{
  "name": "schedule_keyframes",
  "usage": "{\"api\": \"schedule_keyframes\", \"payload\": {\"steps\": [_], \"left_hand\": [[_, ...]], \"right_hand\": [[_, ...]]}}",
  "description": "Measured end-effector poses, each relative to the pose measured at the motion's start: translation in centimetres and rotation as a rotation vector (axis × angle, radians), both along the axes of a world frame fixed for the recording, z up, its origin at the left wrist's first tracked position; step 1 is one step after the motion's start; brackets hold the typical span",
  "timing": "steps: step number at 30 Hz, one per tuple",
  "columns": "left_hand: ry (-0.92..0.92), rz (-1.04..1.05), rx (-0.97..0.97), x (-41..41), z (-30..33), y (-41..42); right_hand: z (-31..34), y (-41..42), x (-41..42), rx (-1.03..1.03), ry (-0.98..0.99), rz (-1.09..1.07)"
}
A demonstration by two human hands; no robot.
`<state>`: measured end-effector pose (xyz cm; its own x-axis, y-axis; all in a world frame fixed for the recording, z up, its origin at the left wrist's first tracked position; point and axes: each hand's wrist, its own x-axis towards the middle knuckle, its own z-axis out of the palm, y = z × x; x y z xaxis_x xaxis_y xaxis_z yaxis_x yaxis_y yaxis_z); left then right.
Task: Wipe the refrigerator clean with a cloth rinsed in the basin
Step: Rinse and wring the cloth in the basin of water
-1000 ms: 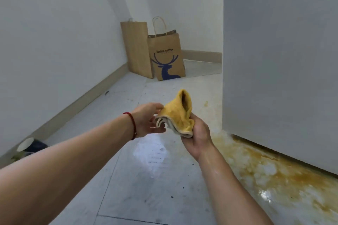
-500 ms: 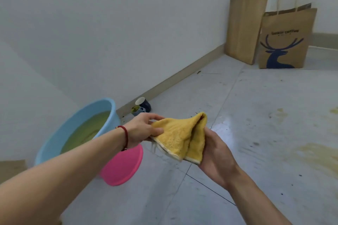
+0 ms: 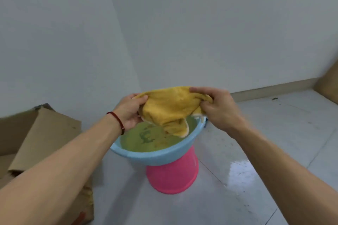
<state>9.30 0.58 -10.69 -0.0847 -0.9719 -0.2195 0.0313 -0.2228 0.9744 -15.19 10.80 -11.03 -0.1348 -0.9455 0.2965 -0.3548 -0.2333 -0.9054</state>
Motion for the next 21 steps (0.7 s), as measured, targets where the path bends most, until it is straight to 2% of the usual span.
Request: {"api": "schedule_keyframes", "payload": {"steps": [3, 6, 7, 9, 11, 13, 14, 16, 18, 21], "left_hand": [[0.053, 0.101, -0.133, 3.7, 1.0, -3.3], [-0.003, 0.138, -0.237, 6.1, 1.5, -5.9], [-0.037, 0.145, -0.254, 6.3, 0.8, -6.6], [-0.227, 0.156, -0.286, 6.1, -1.4, -7.2], [-0.55, 0.075, -0.211, 5.6, -4.8, -7.7], [-0.891, -0.141, 0.025, 4.7, -7.8, -7.6], [-0.997, -0.239, 0.125, 4.2, -9.0, -7.5], [-1.156, -0.345, 0.183, 2.8, -10.5, -7.4], [-1.295, -0.381, 0.181, 1.9, -11.6, -7.4], [-1.368, -0.401, 0.28, 1.2, -12.7, -7.8]], "right_hand": [[2.0, -5.7, 2.5, -0.085, 0.253, 0.001], [1.3, -9.6, 3.4, -0.114, 0.555, 0.038], [0.5, -10.3, 3.3, -0.066, 0.641, 0.083], [-1.1, -11.0, 2.8, 0.149, 0.919, 0.18], [-2.2, -11.6, 2.4, 0.408, 1.179, 0.245], [-2.8, -12.6, 3.2, 0.492, 1.16, 0.294], [-3.5, -13.4, 3.9, 0.499, 1.124, 0.315], [-5.6, -15.0, 6.2, 0.583, 1.103, 0.357], [-7.7, -16.2, 9.0, 0.758, 1.112, 0.424], [-9.8, -17.2, 10.6, 0.859, 1.237, 0.446]]}}
